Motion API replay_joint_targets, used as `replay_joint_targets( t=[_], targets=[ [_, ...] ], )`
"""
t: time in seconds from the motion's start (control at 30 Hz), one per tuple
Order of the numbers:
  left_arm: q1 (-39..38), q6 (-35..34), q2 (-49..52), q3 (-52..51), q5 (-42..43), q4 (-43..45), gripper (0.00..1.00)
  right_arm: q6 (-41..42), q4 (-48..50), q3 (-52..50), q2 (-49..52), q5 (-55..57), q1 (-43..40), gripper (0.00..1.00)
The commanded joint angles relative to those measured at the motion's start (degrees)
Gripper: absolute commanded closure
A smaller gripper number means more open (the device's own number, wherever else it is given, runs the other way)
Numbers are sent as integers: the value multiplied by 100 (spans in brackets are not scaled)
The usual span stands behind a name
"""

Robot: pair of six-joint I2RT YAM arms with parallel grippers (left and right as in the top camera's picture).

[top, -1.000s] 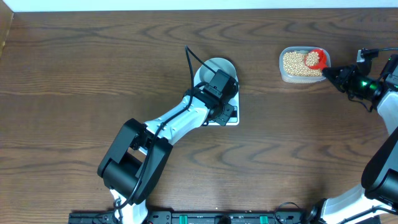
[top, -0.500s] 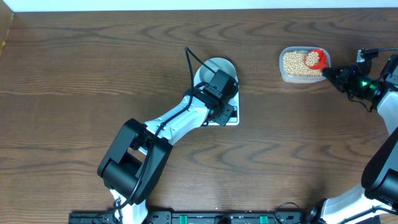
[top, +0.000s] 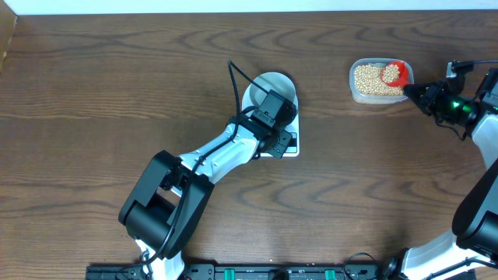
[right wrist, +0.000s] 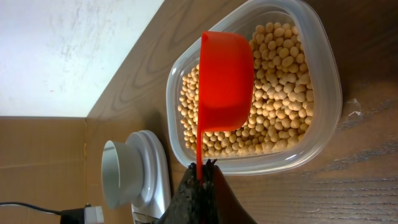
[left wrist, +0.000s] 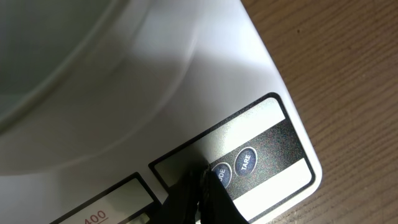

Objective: Scoop item into bowl and weigh 50g on scale
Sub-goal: 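Retract the left gripper from the scale to the left side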

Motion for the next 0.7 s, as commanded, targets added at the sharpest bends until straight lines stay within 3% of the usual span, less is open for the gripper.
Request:
replay_joint_targets(
  t=[0.0,0.6,0.67],
  targets=[
    [13,-57,149,-210,81,-103,93,-114,17,9,70,-63,20,99],
    [389,-72,-2223,-155,-289,-804,92,-111,282,9,70,20,20,99],
    [612,-72,-2562,-155,-289,-1067,79,-114,367,9,70,22,20,99]
  ],
)
